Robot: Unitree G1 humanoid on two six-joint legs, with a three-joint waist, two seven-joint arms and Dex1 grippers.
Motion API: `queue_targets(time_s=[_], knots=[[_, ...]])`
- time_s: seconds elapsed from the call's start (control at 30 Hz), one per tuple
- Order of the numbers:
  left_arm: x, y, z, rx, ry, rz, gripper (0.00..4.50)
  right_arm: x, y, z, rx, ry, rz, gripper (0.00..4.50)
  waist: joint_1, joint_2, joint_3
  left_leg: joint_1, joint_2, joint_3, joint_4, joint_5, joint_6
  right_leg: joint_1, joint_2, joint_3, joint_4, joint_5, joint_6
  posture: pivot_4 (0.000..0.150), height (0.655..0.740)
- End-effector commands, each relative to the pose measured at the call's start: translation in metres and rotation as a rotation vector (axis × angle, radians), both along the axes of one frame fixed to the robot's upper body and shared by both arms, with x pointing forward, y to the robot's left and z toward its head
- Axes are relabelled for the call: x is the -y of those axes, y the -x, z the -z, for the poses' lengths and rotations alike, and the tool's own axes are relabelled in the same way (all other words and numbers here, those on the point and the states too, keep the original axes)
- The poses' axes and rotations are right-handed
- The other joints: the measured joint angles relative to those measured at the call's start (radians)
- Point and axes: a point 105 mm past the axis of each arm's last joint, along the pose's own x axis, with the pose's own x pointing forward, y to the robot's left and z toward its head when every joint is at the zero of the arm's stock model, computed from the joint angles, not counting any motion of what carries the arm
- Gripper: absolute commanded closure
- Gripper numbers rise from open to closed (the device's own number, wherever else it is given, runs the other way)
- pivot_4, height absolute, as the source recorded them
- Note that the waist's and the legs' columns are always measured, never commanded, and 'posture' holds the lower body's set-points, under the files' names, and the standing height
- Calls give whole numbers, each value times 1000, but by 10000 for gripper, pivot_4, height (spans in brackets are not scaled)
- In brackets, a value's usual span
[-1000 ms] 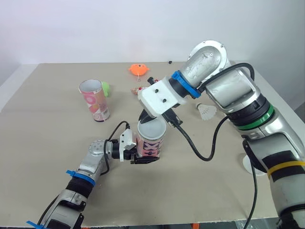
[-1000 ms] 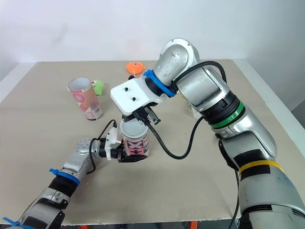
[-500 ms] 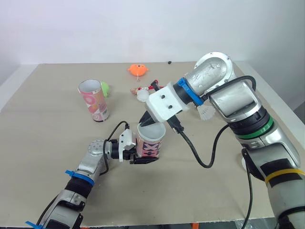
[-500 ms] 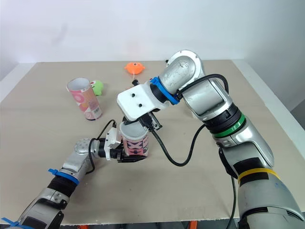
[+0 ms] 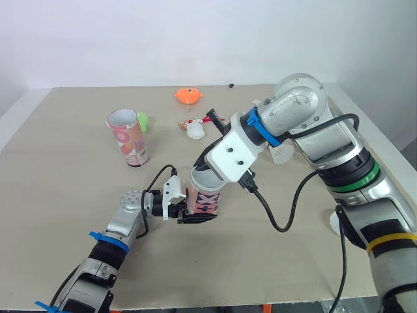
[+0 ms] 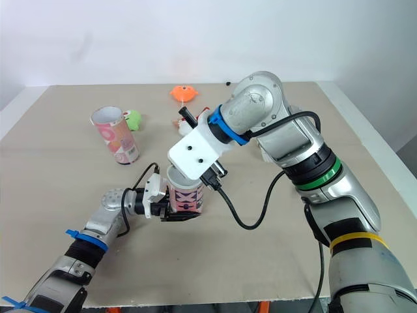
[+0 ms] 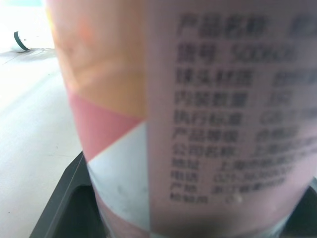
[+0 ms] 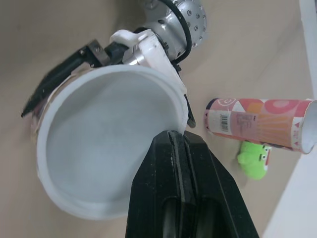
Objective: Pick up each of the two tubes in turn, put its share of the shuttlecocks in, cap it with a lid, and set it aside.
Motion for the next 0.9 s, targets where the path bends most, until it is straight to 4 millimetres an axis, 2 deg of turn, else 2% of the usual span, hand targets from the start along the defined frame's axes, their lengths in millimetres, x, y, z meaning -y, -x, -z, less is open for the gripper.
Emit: queue_targets(time_s=[0.03,0.07,0.3,0.33,0.4,0.57,0.73,0.83,0.9], knots=[[-12,-1,26,-81,-88,-53,15081,11,-10,7,-12,45,59,37772,0,0,0,0,0,0,0,0,0,0,0,0,0,0,0,1500,7400],[-12,-1,26,-81,-88,-53,15081,10,-10,7,-10,43,62,34809,0,0,0,0,0,0,0,0,0,0,0,0,0,0,0,1500,7400],[-12,-1,26,-82,-85,-55,15081,3,-11,4,-16,43,66,3141,0,0,-1,1,0,0,0,0,0,0,0,0,0,0,-1,1500,7400],[-12,-1,26,-83,-85,-55,15081,2,-12,4,-26,37,74,637,0,0,-1,1,1,0,0,0,0,1,0,0,0,0,-1,1500,7400],[-12,-1,26,-84,-85,-56,15081,1,-12,-1,-49,15,86,637,0,0,-2,1,1,0,0,0,0,1,0,0,0,0,-1,1500,7400],[-11,0,27,-87,-82,-55,15081,-3,-1,-48,-289,-143,117,637,0,0,-1,1,1,1,-1,1,1,0,0,1,0,2,-3,1500,7400],[-11,-2,26,-85,-80,-59,15081,12,10,-55,-442,-145,135,637,0,0,-1,-1,0,0,-2,1,1,-2,-2,0,0,2,-6,1500,7400],[-11,-2,26,-84,-81,-60,15081,21,14,-45,-481,-109,144,9524,0,0,-1,-1,-1,1,-3,1,1,-3,-2,1,0,2,-5,1500,7400],[-11,-2,26,-85,-81,-60,15081,24,15,-39,-500,-93,150,18712,0,0,-1,-1,-1,1,-3,1,1,-3,-2,1,0,0,-3,1500,7400]])
